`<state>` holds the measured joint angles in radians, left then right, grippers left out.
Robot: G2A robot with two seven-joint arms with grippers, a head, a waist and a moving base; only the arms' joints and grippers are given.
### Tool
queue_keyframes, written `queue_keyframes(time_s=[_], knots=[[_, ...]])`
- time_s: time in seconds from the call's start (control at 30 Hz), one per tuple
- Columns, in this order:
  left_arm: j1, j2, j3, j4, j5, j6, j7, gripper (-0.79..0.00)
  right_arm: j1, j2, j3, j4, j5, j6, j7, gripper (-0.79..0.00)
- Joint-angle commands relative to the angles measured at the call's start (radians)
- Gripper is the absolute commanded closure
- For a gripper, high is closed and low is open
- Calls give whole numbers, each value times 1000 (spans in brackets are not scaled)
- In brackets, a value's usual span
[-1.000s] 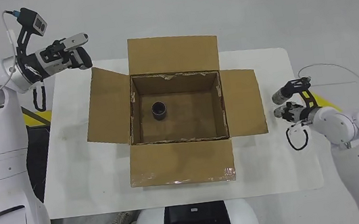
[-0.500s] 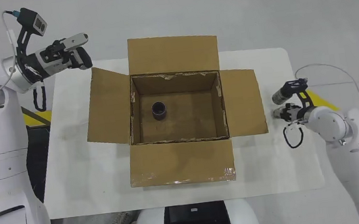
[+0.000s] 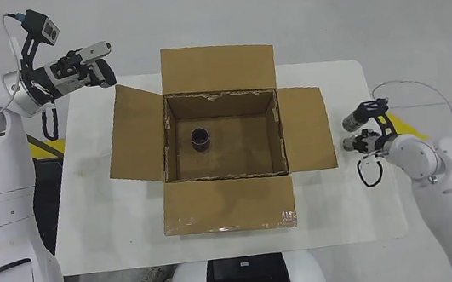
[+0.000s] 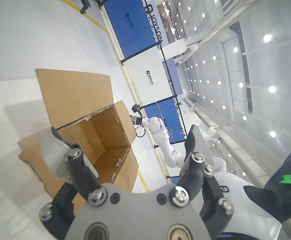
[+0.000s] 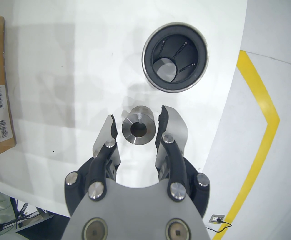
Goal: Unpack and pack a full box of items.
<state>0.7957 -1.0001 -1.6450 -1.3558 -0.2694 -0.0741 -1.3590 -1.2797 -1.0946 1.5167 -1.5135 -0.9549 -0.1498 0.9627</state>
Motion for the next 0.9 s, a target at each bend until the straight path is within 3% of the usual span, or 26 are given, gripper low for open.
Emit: queue_keyframes(time_s=[0.0, 0.23, 0.5, 0.87], knots=[[0, 0, 0, 0, 0, 0, 0, -785, -13, 3, 16, -36, -3, 6, 3, -434], [0, 0, 0, 0, 0, 0, 0, -785, -77, 15, 79, -196, -1, 24, 29, -511], [0, 0, 0, 0, 0, 0, 0, -785, -121, 21, 113, -377, -3, 34, 11, -529], [0, 0, 0, 0, 0, 0, 0, -785, -68, 20, 45, -535, -2, -6, -45, -570]])
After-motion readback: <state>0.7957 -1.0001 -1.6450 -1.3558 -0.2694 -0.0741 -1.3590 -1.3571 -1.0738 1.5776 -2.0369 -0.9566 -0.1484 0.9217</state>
